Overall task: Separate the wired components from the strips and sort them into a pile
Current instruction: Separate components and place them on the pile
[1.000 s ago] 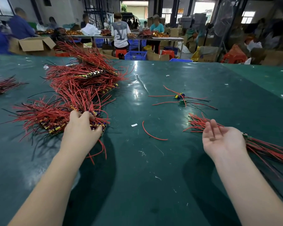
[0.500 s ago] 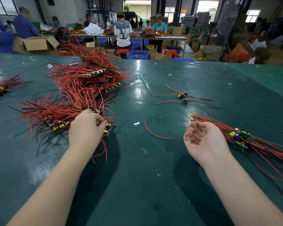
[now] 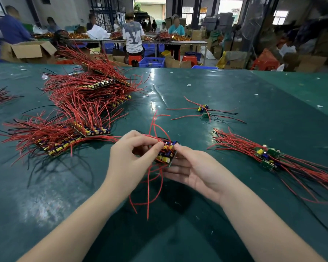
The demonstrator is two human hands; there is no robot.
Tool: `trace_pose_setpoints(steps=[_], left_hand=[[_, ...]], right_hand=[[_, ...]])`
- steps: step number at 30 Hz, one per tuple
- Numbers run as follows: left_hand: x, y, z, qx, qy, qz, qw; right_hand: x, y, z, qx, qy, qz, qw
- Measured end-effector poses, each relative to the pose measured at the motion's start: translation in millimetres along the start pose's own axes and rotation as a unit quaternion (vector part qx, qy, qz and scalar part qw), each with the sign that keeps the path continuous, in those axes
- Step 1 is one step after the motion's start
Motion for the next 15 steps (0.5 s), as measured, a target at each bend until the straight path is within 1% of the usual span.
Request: trace_pose_setpoints(steps=[2, 4, 7, 8, 9, 10, 12, 13, 14, 15], left_hand=[[-5, -2, -7, -0.027, 0.000, 0.014, 1.000], [-10, -2, -11, -0.051, 0.007, 0.031, 0.998], [-18, -3, -18, -0.082, 0.013, 0.070, 0.994], [-17, -3, -20, -0.094, 0.014, 0.071, 0.993], [-13, -3, -23, -0.102, 0.020, 0.055, 0.993], [-4, -2, -24, -0.106, 0.026, 0.021, 0.994], [21, 2, -17, -0.076, 0.020, -0.074, 0.994], [32, 4, -7, -0.036, 0.003, -0.114, 0.993], [38, 5, 6, 0.014, -0.018, -0.137, 0.990], [37, 7, 20, 0.073, -0.052, -0.134, 0.987]], right_hand=[[-3, -1, 4, 0.022, 0.013, 0.006, 1.000], [-4, -2, 7, 0.039, 0.003, 0.002, 0.999], [2, 0, 8, 0.053, 0.008, -0.027, 0.998], [5, 0, 9, 0.055, 0.018, -0.041, 0.997], [8, 1, 10, 0.056, 0.030, -0.054, 0.997], [11, 1, 11, 0.056, 0.047, -0.063, 0.995], [15, 0, 15, 0.055, 0.092, -0.063, 0.992], [15, 0, 17, 0.052, 0.109, -0.055, 0.991], [13, -2, 18, 0.047, 0.119, -0.042, 0.991], [11, -3, 19, 0.043, 0.121, -0.028, 0.991]])
Point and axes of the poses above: each hand's wrist, its own y-axis towards the middle knuckle, its own x-axis out of the back of the hand, z = x × y, the point moved 10 cm from there along y, towards the middle knuckle
